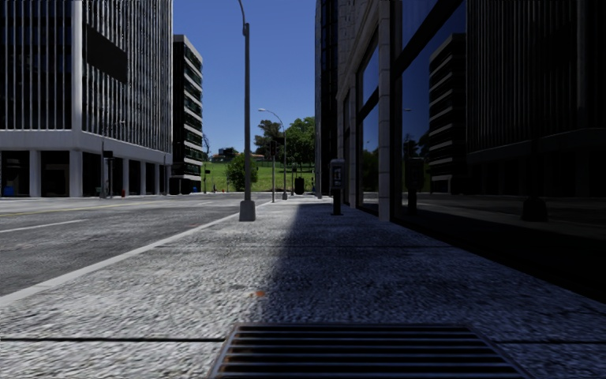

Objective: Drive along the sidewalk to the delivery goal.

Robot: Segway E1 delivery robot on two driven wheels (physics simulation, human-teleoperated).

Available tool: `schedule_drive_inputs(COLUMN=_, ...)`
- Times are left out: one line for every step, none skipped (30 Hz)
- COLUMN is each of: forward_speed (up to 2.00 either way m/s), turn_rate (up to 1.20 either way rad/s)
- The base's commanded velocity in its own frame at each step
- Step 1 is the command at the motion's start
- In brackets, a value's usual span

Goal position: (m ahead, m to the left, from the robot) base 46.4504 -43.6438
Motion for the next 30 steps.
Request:
schedule_drive_inputs(forward_speed=2.0, turn_rate=0.0)
schedule_drive_inputs(forward_speed=2.0, turn_rate=0.0)
schedule_drive_inputs(forward_speed=2.0, turn_rate=0.0)
schedule_drive_inputs(forward_speed=2.0, turn_rate=0.0)
schedule_drive_inputs(forward_speed=2.0, turn_rate=0.0)
schedule_drive_inputs(forward_speed=2.0, turn_rate=0.0)
schedule_drive_inputs(forward_speed=2.0, turn_rate=0.0)
schedule_drive_inputs(forward_speed=2.0, turn_rate=0.0)
schedule_drive_inputs(forward_speed=2.0, turn_rate=0.0)
schedule_drive_inputs(forward_speed=2.0, turn_rate=0.0)
schedule_drive_inputs(forward_speed=2.0, turn_rate=0.0)
schedule_drive_inputs(forward_speed=2.0, turn_rate=0.0)
schedule_drive_inputs(forward_speed=2.0, turn_rate=0.0)
schedule_drive_inputs(forward_speed=2.0, turn_rate=0.0)
schedule_drive_inputs(forward_speed=2.0, turn_rate=0.0)
schedule_drive_inputs(forward_speed=2.0, turn_rate=0.0)
schedule_drive_inputs(forward_speed=2.0, turn_rate=0.0)
schedule_drive_inputs(forward_speed=2.0, turn_rate=0.0)
schedule_drive_inputs(forward_speed=2.0, turn_rate=0.0)
schedule_drive_inputs(forward_speed=2.0, turn_rate=0.0)
schedule_drive_inputs(forward_speed=2.0, turn_rate=0.0)
schedule_drive_inputs(forward_speed=2.0, turn_rate=0.0)
schedule_drive_inputs(forward_speed=2.0, turn_rate=0.0)
schedule_drive_inputs(forward_speed=2.0, turn_rate=0.0)
schedule_drive_inputs(forward_speed=2.0, turn_rate=0.0)
schedule_drive_inputs(forward_speed=2.0, turn_rate=0.0)
schedule_drive_inputs(forward_speed=2.0, turn_rate=0.0)
schedule_drive_inputs(forward_speed=2.0, turn_rate=0.0)
schedule_drive_inputs(forward_speed=2.0, turn_rate=0.0)
schedule_drive_inputs(forward_speed=2.0, turn_rate=0.0)
